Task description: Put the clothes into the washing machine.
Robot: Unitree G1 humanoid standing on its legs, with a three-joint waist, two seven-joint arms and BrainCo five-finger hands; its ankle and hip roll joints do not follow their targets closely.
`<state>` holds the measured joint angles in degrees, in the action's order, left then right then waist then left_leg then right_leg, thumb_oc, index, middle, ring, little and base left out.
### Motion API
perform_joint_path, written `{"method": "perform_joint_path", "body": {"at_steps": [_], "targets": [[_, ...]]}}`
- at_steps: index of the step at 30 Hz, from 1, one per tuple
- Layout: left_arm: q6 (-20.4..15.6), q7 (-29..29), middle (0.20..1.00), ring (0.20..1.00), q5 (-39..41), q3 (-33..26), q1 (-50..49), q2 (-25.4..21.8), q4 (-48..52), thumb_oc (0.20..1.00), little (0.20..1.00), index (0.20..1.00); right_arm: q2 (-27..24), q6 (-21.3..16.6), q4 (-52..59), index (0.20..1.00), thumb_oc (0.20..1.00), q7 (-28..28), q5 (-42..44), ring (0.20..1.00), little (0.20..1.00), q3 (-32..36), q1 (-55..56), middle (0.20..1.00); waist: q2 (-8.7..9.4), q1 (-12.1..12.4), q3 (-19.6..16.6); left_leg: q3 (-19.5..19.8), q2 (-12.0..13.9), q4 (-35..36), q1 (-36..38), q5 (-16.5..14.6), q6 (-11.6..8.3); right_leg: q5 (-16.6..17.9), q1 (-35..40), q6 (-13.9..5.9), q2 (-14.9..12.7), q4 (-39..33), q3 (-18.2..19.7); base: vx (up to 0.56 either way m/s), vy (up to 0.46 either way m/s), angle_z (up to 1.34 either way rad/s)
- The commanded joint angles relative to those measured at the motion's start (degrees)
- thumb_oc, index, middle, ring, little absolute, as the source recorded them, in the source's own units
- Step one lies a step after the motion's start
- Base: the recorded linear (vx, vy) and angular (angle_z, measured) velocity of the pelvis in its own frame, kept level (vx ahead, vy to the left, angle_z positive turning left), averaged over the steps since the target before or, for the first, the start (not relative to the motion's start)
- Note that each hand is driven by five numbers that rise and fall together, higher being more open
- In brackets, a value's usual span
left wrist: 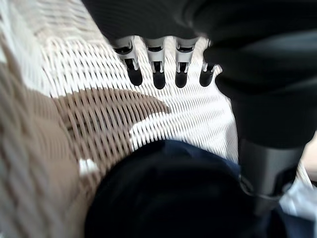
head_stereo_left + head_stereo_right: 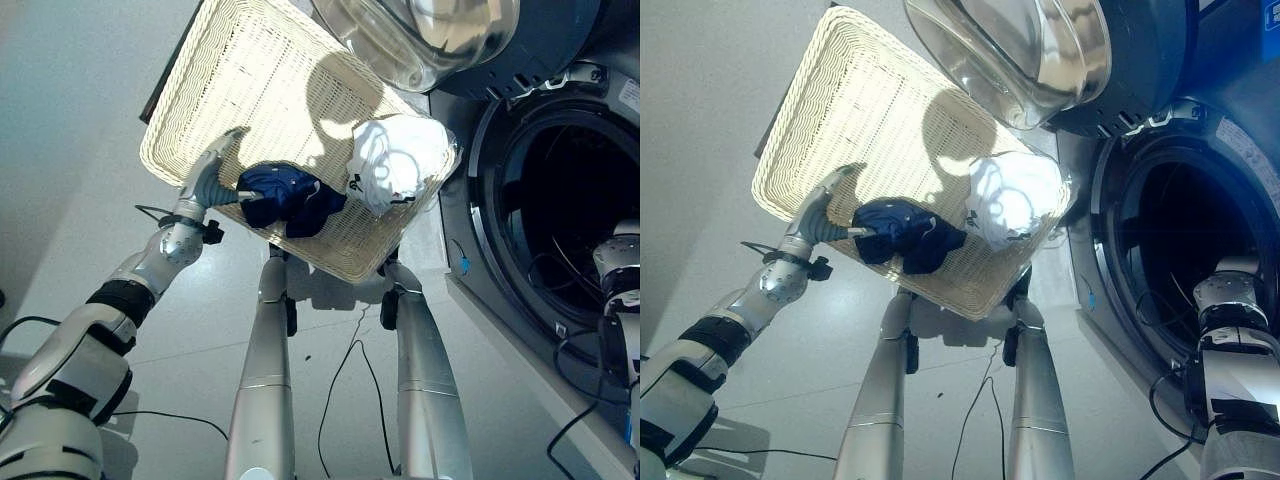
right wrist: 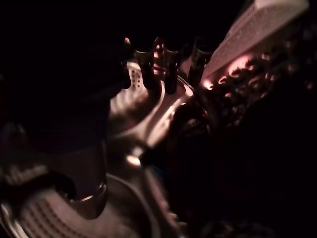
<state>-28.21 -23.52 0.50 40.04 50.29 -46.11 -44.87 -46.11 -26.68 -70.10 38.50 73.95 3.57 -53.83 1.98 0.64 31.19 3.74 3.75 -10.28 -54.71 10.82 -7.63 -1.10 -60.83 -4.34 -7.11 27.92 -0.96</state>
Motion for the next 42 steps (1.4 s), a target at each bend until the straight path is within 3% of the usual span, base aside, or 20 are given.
{"method": "perform_joint_path", "body": {"at_steps": [1, 5, 7, 10, 21, 22, 23, 24, 34, 42], "targets": [[0.6, 2.02, 1.0, 1.0, -2.27, 1.13, 2.76, 1.39, 2.23, 1.0, 1.0, 1.0, -14.31, 7.17, -0.63, 1.0, 1.0, 1.88, -11.59, 1.0, 1.0, -7.35, 0.41, 1.0, -1.08, -1.86, -1.39, -0.85, -4.75, -5.94, 0.47, -6.94, 2.65, 11.94, 4.86, -3.94, 2.75, -14.57, -4.62, -0.03, -0.02, 0.04], [1.27, 6.5, 1.0, 1.0, -1.14, 4.0, 5.06, 1.24, 3.14, 1.0, 1.0, 1.0, -13.62, 12.39, -1.45, 1.0, 1.0, 1.08, -17.83, 1.0, 1.0, -11.2, -1.35, 1.0, -1.22, -1.91, -1.39, -1.13, -4.82, -6.24, 0.3, -7.05, 2.78, 12.14, 4.73, -4.05, 2.61, -14.63, -4.71, -0.02, -0.014, 0.05], [2.84, 11.97, 1.0, 1.0, -0.51, 6.23, 7.11, 1.36, 4.07, 1.0, 1.0, 1.0, -12.81, 14.42, -1.74, 1.0, 1.0, 0.87, -20.3, 1.0, 1.0, -13.62, -2.91, 1.0, -1.4, -1.9, -1.39, -1.29, -4.9, -6.24, 0.09, -7.02, 2.86, 12.31, 4.51, -4.16, 2.51, -14.75, -4.77, -0.02, -0.008, 0.05], [4.72, 15.24, 1.0, 1.0, 0.31, 8.92, 8.53, 1.44, 5.16, 1.0, 1.0, 1.0, -11.58, 14.66, -1.78, 1.0, 1.0, 0.86, -20.23, 1.0, 1.0, -14.66, -3.62, 1.0, -1.6, -2.02, -1.39, -1.38, -4.96, -6.36, -0.06, -7.18, 2.97, 12.45, 4.28, -4.22, 2.63, -14.68, -4.62, -0.01, -0.008, 0.06], [16.4, 19.91, 1.0, 1.0, -14.04, 18.11, 16.95, 2.88, 2.84, 1.0, 1.0, 1.0, -6.53, 12.69, -0.07, 1.0, 1.0, 0.47, -33.54, 1.0, 1.0, -19.0, -5.68, 1.0, -1.47, -3.53, -1.39, -2.37, -4.76, -6.13, -1.41, -6.85, 3.18, 13.27, 2.47, -4.59, 2.8, -14.91, -3.88, 0.0, 0.0, 0.0], [18.76, 21.19, 1.0, 1.0, -16.27, 18.78, 17.02, 3.66, 1.58, 1.0, 1.0, 1.0, -5.77, 12.01, 0.38, 1.0, 1.0, 0.54, -33.93, 1.0, 1.0, -19.77, -5.46, 1.0, -1.39, -3.65, -1.39, -2.49, -4.54, -6.48, -1.05, -7.49, 3.13, 12.83, 2.76, -4.65, 3.0, -14.67, -3.72, 0.0, 0.0, 0.0], [19.39, 21.76, 0.853, 0.853, -16.9, 18.91, 17.09, 3.79, 1.36, 0.853, 0.853, 0.853, -5.65, 11.74, 0.46, 1.0, 1.0, 0.46, -34.32, 1.0, 1.0, -19.88, -5.46, 1.0, -1.37, -3.71, -1.39, -2.52, -4.49, -6.48, -1.08, -7.5, 3.11, 12.83, 2.72, -4.67, 3.0, -14.66, -3.69, 0.0, 0.0, 0.0], [19.84, 22.86, 0.219, 0.219, -18.43, 19.4, 17.26, 3.88, 0.24, 0.219, 0.219, 0.219, -5.21, 11.04, 0.83, 1.0, 1.0, 0.65, -35.4, 1.0, 1.0, -20.1, -5.41, 1.0, -1.28, -3.87, -1.39, -2.64, -4.49, -6.51, -1.09, -7.57, 3.09, 12.86, 2.7, -4.72, 3.05, -14.73, -3.61, 0.0, 0.0, 0.0], [23.98, 21.78, 0.2, 0.2, -20.33, 17.55, 15.79, 6.06, -4.24, 0.2, 0.2, 0.2, -0.24, 6.51, 10.7, 1.0, 1.0, 4.5, -38.59, 1.0, 1.0, -20.4, -3.14, 1.0, -1.06, -5.0, -1.39, -3.39, -4.03, -5.75, -1.14, -7.43, 2.63, 12.58, 2.25, -4.6, 3.43, -14.99, -2.82, 0.0, 0.011, -0.01], [19.62, 13.35, 0.2, 0.2, -10.9, 8.99, 12.24, 7.35, -2.56, 0.2, 0.2, 0.2, 4.62, 6.38, 23.51, 1.0, 1.0, 5.06, -38.31, 1.0, 1.0, -18.62, 2.83, 1.0, -1.08, -5.26, -1.39, -3.95, -3.93, -4.64, -1.01, -6.76, 2.16, 12.14, 2.07, -4.36, 3.52, -15.1, -2.49, -0.01, 0.025, -0.05]]}}
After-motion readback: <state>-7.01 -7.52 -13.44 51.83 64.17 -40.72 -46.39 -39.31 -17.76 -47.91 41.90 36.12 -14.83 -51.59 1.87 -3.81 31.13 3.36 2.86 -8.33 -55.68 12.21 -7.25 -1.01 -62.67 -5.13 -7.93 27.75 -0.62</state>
